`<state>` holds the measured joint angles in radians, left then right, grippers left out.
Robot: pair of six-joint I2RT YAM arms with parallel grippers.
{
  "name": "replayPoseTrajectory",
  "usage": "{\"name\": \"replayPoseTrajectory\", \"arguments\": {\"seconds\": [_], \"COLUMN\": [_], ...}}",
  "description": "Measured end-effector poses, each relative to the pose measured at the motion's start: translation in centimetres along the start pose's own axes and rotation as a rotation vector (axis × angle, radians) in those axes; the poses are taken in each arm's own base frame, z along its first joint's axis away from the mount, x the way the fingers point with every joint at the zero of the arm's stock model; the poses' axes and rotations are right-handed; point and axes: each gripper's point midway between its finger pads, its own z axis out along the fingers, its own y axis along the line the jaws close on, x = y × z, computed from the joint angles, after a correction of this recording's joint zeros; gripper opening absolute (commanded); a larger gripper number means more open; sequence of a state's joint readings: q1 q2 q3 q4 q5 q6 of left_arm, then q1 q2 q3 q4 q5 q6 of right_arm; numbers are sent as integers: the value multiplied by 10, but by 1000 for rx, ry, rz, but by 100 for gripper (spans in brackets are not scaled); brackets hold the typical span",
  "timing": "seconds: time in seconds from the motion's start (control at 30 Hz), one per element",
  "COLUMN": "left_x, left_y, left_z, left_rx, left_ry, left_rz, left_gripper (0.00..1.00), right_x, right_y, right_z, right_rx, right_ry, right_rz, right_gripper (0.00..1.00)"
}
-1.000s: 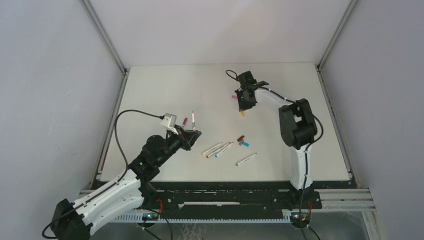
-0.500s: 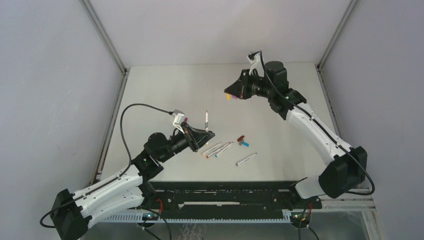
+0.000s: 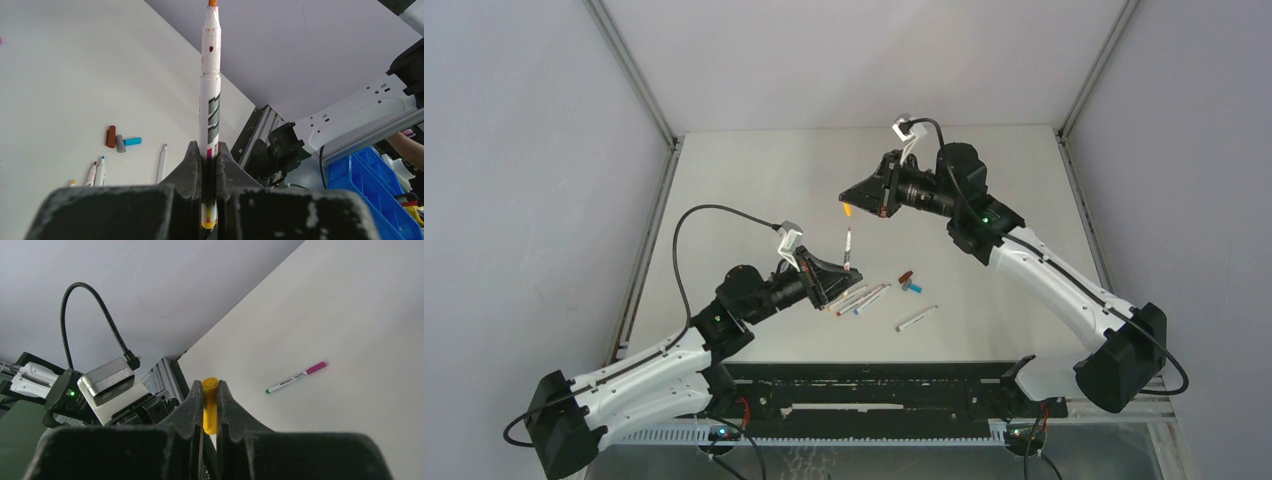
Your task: Insert the pens into the pen caps
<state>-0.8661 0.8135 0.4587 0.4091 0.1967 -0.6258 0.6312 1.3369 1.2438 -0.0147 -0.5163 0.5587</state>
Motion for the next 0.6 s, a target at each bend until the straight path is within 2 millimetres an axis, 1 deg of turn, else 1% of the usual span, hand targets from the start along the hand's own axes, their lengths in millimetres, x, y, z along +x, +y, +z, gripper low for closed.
{"name": "replayPoseTrajectory", "arguments": {"seconds": [0.2,0.4,0.6], "left_x": [1,1,1], "left_y": [-1,0,0], "left_z": [0,0,0], "left_rx": [1,0,-3], "left_ry": [2,2,4], "left_rz": [0,-1,-2], "left_gripper": [0,0,0], "right_x": [-4,-9,4], "right_y": [5,16,16], "right_z": [-3,-9,-9], "right_rx": [-10,-30,-34], "right_ry": [-19,-37,-13], "right_rz": [3,-4,6], "right_gripper": [0,0,0]}}
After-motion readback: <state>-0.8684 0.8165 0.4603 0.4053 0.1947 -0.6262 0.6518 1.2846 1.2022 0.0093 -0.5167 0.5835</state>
